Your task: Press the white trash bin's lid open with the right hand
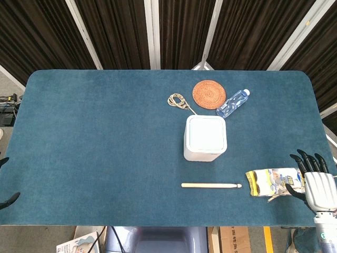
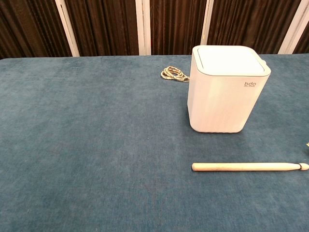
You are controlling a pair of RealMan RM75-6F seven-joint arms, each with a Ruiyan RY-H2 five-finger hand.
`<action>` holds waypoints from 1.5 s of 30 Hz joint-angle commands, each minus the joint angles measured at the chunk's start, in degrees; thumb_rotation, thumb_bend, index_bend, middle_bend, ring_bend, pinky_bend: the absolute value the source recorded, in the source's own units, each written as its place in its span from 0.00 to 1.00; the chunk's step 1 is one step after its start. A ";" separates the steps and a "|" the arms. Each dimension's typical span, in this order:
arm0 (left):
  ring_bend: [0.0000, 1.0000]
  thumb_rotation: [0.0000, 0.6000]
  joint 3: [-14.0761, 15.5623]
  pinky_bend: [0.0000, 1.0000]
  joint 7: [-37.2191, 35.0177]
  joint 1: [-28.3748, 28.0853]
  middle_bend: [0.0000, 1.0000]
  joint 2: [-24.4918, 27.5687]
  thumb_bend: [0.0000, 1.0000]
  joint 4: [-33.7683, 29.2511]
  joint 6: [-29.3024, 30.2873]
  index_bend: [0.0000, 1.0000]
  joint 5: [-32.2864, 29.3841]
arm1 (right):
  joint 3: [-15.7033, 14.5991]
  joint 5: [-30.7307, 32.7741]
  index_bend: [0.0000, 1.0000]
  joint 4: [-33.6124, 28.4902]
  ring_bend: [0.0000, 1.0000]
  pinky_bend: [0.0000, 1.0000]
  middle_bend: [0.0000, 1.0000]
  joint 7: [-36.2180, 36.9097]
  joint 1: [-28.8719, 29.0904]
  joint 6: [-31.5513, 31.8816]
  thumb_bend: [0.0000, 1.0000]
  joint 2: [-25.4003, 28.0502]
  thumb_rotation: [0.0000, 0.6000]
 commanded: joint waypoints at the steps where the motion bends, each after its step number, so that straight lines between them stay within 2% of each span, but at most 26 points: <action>1: 0.00 1.00 0.03 0.00 0.04 0.03 0.05 0.05 0.16 -0.10 -0.03 0.17 0.01 | 0.02 0.05 0.21 0.03 0.18 0.11 0.15 0.02 0.00 -0.01 0.18 -0.01 1.00; 24: 0.00 1.00 0.51 0.00 1.73 -0.19 0.05 0.45 0.16 -1.19 -1.61 0.16 0.01 | -0.05 0.12 0.21 0.49 0.18 0.11 0.15 0.75 0.10 -0.37 0.18 0.01 1.00; 32: 0.00 1.00 -0.45 0.00 1.73 -0.58 0.05 0.22 0.16 -1.21 -2.14 0.16 -1.55 | 0.34 0.48 0.21 -0.16 0.19 0.14 0.16 0.11 0.45 -0.51 0.18 -1.02 1.00; 35: 0.00 1.00 -1.11 0.00 0.46 -0.48 0.05 -0.01 0.16 -0.43 -0.70 0.16 -1.10 | -0.32 -0.71 0.21 -0.28 0.26 0.22 0.20 0.55 1.74 -2.74 0.18 -1.02 1.00; 37: 0.00 1.00 -1.65 0.00 -0.51 -0.20 0.05 -0.48 0.16 0.42 0.76 0.16 -0.91 | -0.38 -1.49 0.21 -0.55 0.35 0.32 0.27 1.28 2.87 -4.23 0.18 -0.61 1.00; 42: 0.00 1.00 -2.84 0.00 -1.13 0.46 0.04 -1.60 0.16 1.94 2.57 0.16 -2.31 | 1.32 -2.32 0.21 -3.11 0.49 0.47 0.41 1.19 5.72 -6.20 0.18 1.12 1.00; 45: 0.00 1.00 -3.05 0.00 -0.84 0.16 0.04 -1.79 0.16 2.12 1.85 0.16 -2.85 | 2.34 -2.45 0.21 -5.54 0.57 0.54 0.51 0.13 7.53 -7.82 0.25 2.33 1.00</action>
